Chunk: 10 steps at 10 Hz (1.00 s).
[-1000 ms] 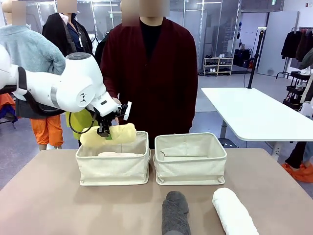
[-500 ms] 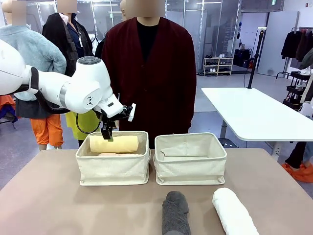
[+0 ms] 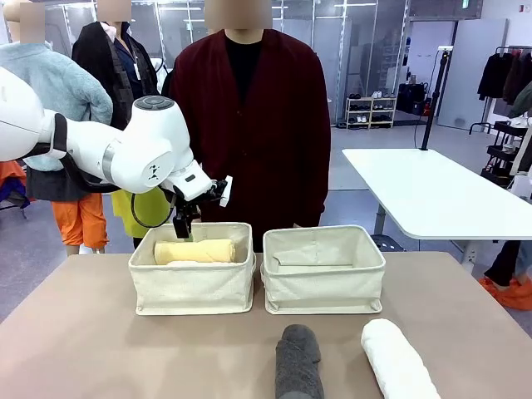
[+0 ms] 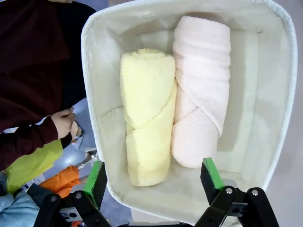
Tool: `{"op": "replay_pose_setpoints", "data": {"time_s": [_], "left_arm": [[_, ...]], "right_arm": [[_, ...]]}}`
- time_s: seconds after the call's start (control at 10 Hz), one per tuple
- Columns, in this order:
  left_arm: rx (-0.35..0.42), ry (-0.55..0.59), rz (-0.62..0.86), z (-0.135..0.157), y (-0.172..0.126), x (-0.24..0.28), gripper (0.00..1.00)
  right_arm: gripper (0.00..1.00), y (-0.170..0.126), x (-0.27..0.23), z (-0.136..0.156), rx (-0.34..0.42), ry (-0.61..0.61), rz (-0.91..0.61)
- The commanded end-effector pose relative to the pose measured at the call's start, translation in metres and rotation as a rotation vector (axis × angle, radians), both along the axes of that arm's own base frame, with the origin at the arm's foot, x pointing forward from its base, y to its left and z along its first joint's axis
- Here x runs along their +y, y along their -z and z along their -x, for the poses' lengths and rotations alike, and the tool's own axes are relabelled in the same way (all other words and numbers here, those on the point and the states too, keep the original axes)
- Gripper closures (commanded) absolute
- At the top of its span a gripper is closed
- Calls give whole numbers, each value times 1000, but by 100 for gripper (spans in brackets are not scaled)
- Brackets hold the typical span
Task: Divide the towels into two baskets.
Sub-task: Pick up one hotel-folded towel from the bottom of the table and place it in the Fabric basket indicated by the person.
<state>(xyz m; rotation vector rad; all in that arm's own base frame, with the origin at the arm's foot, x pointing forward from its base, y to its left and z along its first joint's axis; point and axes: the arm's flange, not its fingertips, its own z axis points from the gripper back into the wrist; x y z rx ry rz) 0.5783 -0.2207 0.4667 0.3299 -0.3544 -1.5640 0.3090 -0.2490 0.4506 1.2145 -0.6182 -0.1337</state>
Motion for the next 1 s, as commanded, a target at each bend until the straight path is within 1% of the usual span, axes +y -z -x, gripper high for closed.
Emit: {"op": "replay_pose_setpoints", "data": {"time_s": [0.0, 0.5, 0.6, 0.7, 0.8, 0.9], "left_arm": [[-3, 9, -5, -3, -2, 5, 0], [0, -2, 1, -1, 0, 1, 0], [53, -34, 104, 16, -16, 20, 0], [63, -57, 142, 32, -33, 38, 0], [83, -55, 205, 48, -50, 55, 0], [118, -49, 225, 63, -63, 73, 0]], "right_arm": [[0, -3, 1, 2, -10, -1, -3], [0, -3, 1, 2, -10, -1, -3], [0, -3, 1, 2, -10, -1, -3], [0, -3, 1, 2, -10, -1, -3], [0, -3, 1, 2, -10, -1, -3], [0, -3, 1, 2, -10, -1, -3]]}}
